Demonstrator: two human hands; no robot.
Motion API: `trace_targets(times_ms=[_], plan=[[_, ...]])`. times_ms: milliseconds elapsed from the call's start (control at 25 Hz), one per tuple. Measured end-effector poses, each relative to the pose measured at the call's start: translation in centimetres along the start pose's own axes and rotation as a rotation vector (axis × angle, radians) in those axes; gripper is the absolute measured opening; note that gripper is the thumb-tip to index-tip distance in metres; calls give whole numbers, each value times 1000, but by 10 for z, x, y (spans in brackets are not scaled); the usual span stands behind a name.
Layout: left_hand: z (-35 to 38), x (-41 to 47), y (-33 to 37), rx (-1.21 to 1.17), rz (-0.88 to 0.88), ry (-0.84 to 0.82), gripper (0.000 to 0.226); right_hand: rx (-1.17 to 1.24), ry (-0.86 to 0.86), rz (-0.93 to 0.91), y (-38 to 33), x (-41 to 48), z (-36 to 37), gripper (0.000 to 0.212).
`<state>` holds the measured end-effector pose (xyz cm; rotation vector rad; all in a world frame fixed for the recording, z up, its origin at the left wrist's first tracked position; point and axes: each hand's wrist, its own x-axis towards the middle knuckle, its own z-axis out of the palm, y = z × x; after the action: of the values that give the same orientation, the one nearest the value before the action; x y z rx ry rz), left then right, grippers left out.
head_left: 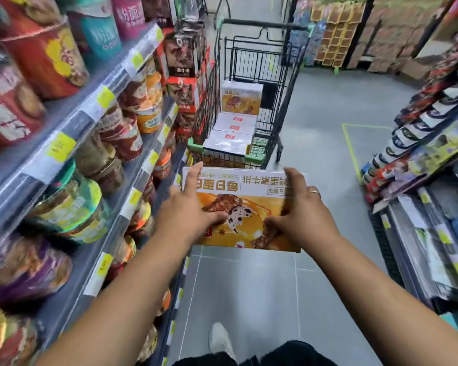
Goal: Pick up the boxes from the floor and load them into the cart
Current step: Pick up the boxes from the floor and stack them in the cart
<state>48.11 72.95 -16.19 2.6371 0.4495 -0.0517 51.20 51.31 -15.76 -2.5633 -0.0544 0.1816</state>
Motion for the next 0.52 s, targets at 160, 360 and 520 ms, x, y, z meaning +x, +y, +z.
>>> trace_targets(times_ms=[160, 360, 520], plan=[[-4, 93, 13, 15, 34, -55, 112, 1, -1, 50, -11, 81, 0, 101], [6, 218, 37, 53, 26, -61, 112, 14, -15, 67, -11, 211, -1, 99], [16, 310, 67, 73, -12, -49, 110, 2, -46, 49, -7, 316, -7, 97]])
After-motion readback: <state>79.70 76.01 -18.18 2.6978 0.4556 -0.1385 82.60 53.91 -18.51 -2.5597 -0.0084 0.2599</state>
